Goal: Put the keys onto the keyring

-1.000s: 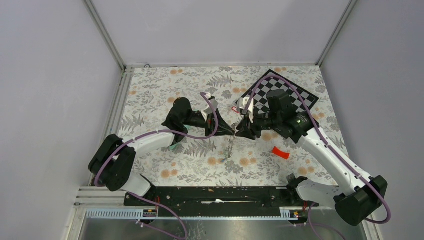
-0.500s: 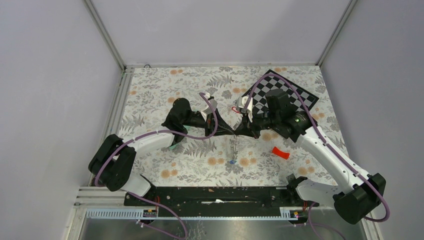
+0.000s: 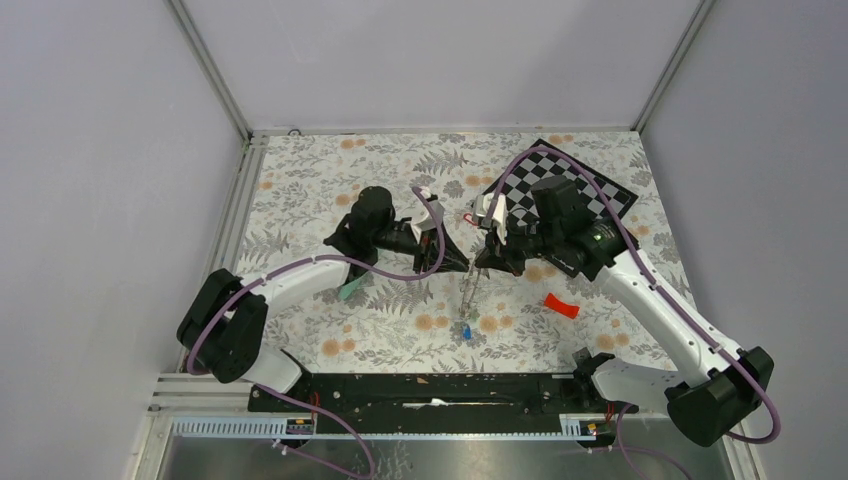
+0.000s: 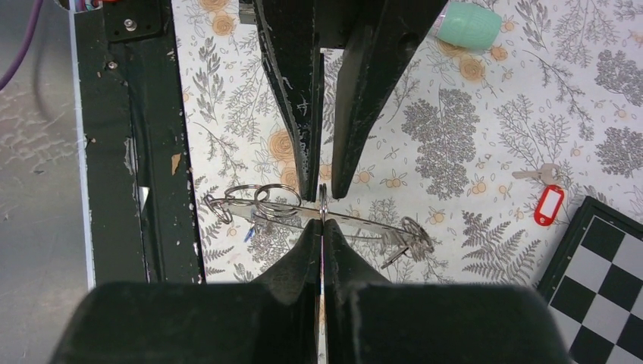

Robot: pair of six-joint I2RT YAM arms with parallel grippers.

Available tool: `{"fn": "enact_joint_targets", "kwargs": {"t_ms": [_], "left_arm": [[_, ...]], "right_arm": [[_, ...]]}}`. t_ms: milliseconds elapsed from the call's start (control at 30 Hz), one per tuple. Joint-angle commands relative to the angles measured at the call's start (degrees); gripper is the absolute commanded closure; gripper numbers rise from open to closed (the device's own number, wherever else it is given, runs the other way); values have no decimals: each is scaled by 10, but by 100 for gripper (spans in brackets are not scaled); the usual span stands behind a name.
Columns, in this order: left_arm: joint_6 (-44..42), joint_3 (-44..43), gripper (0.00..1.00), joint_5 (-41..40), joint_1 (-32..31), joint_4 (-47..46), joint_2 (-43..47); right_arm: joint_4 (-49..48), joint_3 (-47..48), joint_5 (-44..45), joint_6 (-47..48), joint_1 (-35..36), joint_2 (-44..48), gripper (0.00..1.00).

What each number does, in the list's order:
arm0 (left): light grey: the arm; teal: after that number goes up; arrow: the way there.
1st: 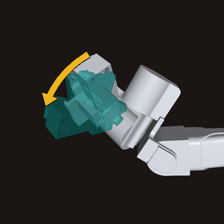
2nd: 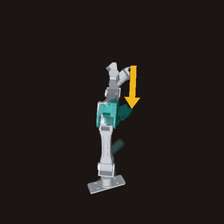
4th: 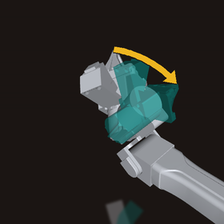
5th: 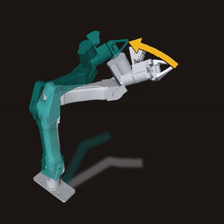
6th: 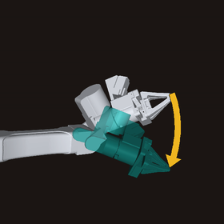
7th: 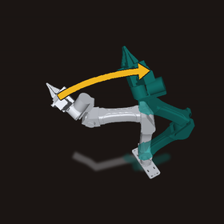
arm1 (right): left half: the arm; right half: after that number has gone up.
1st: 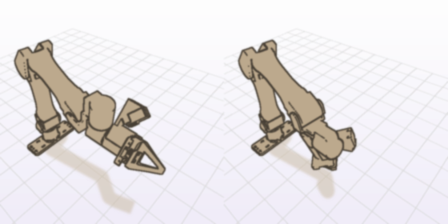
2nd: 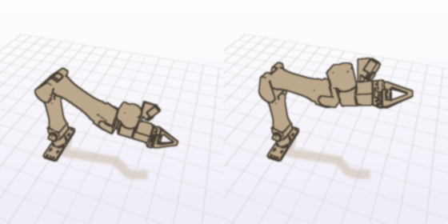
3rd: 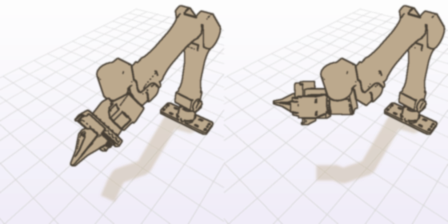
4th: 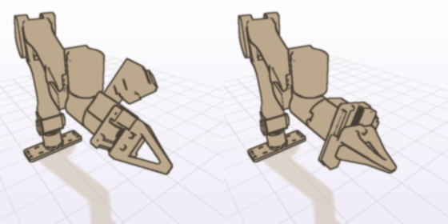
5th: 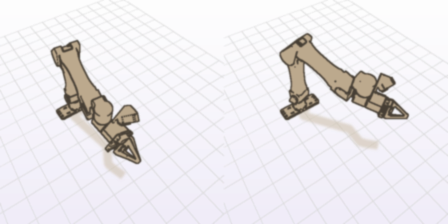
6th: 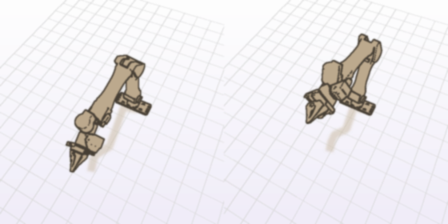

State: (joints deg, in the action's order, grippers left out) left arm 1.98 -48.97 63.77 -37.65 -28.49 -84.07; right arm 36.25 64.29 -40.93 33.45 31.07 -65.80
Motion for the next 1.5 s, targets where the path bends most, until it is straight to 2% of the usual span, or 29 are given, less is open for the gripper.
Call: {"fn": "enact_joint_targets", "kwargs": {"t_ms": [0, 267, 800, 900, 1200, 1267, 1333, 1400, 1467], "left_arm": [[-102, -52, 76, -4, 0, 106, 18], [-151, -92, 68, 16, 0, 163, 19], [-184, -124, 69, -14, -22, 199, -7], [-184, -126, 72, -16, -23, 200, -9], [-184, -128, 100, -21, -26, 200, -15], [-179, -128, 100, -21, -26, 200, -13], [-162, -122, 100, -6, -20, 183, -7], [-97, -92, 100, 28, -7, 110, 1], [32, -45, 100, 64, 7, -56, 8]], "right_arm": [[13, 32, 10, 12, 2, -1, 100], [31, 43, 19, -5, 4, -26, 100], [41, 55, 27, -22, 6, -39, 100], [40, 51, 26, -22, 6, -37, 100], [34, 43, 24, -24, 6, -36, 100], [33, 37, 23, -25, 6, -34, 100], [31, 33, 27, -28, 6, -29, 88], [23, 25, 37, -32, 5, -16, 72], [15, 16, 46, -33, 5, 2, 61]]}}
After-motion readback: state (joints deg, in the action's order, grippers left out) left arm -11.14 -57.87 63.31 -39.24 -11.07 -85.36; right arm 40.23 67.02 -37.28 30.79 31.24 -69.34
